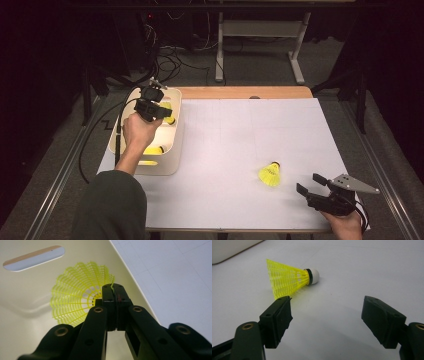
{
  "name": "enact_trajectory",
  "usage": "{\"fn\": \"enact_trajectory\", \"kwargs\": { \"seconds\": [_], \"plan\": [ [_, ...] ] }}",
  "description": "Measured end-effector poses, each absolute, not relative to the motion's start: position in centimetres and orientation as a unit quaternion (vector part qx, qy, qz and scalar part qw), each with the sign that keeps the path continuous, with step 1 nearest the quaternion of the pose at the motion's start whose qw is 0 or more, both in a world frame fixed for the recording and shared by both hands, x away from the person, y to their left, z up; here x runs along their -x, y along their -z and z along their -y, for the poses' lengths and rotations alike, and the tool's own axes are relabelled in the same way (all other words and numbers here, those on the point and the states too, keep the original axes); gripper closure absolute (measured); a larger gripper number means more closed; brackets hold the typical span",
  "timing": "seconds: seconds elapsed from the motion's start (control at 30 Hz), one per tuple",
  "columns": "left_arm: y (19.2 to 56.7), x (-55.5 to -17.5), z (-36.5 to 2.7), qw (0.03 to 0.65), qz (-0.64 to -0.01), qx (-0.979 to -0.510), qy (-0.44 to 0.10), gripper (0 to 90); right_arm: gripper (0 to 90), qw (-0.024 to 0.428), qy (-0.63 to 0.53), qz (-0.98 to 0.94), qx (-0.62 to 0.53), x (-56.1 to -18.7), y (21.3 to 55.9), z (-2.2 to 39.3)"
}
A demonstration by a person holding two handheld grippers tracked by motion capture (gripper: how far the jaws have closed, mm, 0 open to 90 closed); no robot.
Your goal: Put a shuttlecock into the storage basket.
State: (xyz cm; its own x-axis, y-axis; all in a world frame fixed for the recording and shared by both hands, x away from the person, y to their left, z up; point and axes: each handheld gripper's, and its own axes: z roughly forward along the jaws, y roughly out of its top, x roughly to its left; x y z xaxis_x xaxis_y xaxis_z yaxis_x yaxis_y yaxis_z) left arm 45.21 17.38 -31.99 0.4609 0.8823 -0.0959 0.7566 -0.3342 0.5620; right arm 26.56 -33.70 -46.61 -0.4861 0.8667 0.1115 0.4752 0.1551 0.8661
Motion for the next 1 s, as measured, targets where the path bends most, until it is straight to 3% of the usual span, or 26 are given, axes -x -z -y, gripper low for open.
{"fn": "enact_trajectory", "kwargs": {
  "seconds": [1.0],
  "plan": [
    [32.92, -46.2, -17.49, 0.266, -0.523, -0.804, -0.099, 89.2, 24.8, 0.214, -0.461, -0.73, -0.457, -26.54, 46.59, 33.65]
  ]
}}
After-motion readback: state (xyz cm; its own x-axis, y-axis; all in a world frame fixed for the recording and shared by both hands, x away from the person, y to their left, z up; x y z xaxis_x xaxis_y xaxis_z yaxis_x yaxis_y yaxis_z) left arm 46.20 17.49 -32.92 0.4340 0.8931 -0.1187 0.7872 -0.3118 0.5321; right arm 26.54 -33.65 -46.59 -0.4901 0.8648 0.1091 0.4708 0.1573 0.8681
